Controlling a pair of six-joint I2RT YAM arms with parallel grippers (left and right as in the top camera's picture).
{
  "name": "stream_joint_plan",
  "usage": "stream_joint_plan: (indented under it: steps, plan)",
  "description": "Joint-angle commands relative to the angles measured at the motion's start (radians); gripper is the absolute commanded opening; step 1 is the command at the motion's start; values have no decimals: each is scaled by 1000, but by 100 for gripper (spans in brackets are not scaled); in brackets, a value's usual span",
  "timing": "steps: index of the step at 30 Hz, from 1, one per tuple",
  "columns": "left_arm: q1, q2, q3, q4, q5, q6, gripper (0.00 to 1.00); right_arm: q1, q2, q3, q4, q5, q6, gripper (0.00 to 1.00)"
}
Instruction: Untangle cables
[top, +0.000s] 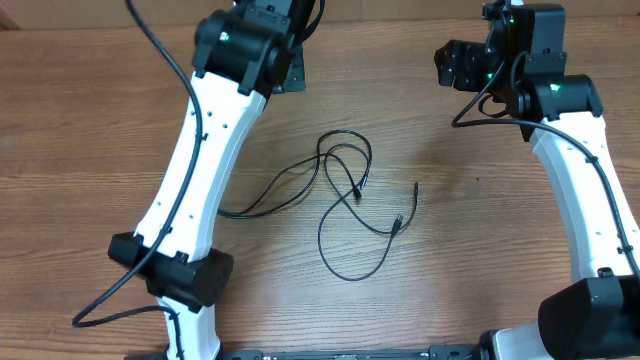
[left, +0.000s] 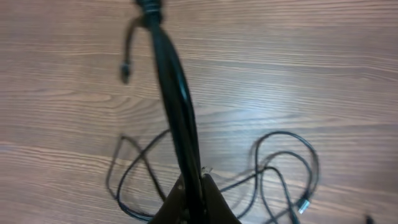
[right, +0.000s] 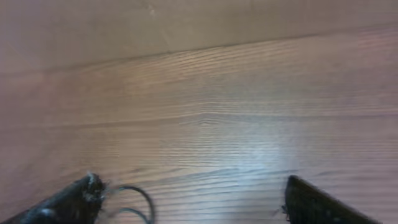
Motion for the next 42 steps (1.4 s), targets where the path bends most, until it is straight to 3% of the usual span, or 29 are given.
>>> stream_joint_plan:
  steps: [1,2,3,13,22,25,30,35,42]
  plan:
    - [1,-13,12,6,-71,-18,6,2,-30,6,-1,30,-13,100]
    - [1,-13,12,10,-68,-14,31,2,-30,6,-2,30,-13,100]
    - [1,-15,12,14,-64,-8,100,2,-30,6,-2,30,-13,100]
    - [2,-36,15,22,2,49,100,2,-30,6,-17,29,-13,100]
    - [2,-182,101,21,3,50,100,49,-29,5,-77,-48,0,100]
    - [2,-244,112,22,0,72,100,109,-29,3,-92,-109,86,100]
    - [2,-318,112,11,-57,77,100,232,-23,-5,-107,-101,375,100]
    - [2,-356,112,-11,-73,76,100,363,-1,-5,-108,-113,474,100]
    - [2,-359,112,-42,-77,87,100,504,105,-5,-159,70,780,100]
